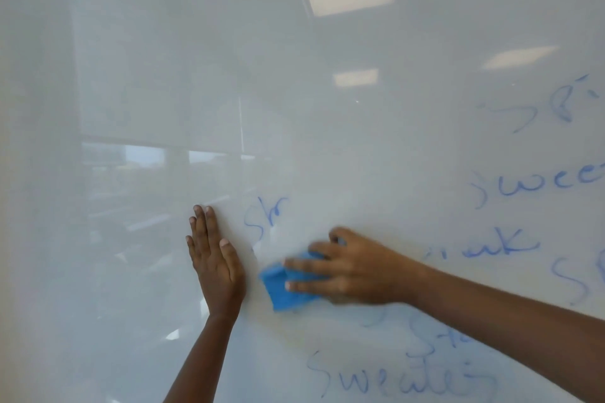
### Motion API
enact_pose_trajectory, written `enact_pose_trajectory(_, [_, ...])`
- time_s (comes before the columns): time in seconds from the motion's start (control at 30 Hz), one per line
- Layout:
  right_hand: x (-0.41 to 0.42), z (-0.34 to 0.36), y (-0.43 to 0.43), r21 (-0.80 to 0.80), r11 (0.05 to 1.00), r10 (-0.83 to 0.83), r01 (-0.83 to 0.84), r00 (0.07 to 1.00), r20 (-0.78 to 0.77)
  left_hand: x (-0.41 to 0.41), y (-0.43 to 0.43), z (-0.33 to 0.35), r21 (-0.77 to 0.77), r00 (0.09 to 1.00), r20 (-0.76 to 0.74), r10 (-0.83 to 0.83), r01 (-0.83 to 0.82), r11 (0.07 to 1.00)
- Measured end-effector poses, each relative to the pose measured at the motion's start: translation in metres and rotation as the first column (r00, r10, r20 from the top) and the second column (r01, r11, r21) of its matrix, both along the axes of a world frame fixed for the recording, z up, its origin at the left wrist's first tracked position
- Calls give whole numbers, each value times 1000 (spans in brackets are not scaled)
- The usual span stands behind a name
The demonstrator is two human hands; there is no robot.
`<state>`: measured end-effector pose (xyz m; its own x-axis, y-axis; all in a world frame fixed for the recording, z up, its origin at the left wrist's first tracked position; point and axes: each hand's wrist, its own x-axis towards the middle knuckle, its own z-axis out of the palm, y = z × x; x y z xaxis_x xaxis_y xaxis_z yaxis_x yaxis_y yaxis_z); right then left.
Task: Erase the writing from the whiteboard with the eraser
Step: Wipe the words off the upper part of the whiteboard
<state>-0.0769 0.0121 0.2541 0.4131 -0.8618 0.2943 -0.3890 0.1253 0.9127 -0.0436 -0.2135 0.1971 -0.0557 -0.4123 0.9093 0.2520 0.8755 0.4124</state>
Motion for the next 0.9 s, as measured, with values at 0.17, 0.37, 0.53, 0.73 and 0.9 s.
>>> enact_pose_trajectory(0.17, [11, 84, -23, -525, 850, 27, 32, 994, 104, 2, -1, -5, 35, 1000, -22, 7, -6, 999])
enact_pose_trajectory(0.37, [15, 25, -57, -450, 893, 67, -10, 992, 111, 4, -2, -19, 166, 990, -118, -80, 99, 981])
enact_pose_trajectory(0.53, [7, -42, -35, -11, 999, -39, 39, 998, 51, 11, -8, -22, 105, 989, -87, -119, 128, 986])
enact_pose_trajectory(0.73, [12, 69, -37, -427, 904, 7, 20, 998, 62, 8, -5, -21, 129, 994, -61, -89, 97, 987])
enact_pose_trajectory(0.9, [20, 61, -67, -491, 868, -34, 80, 994, 102, 11, -6, -20, 190, 973, -152, -175, 203, 961])
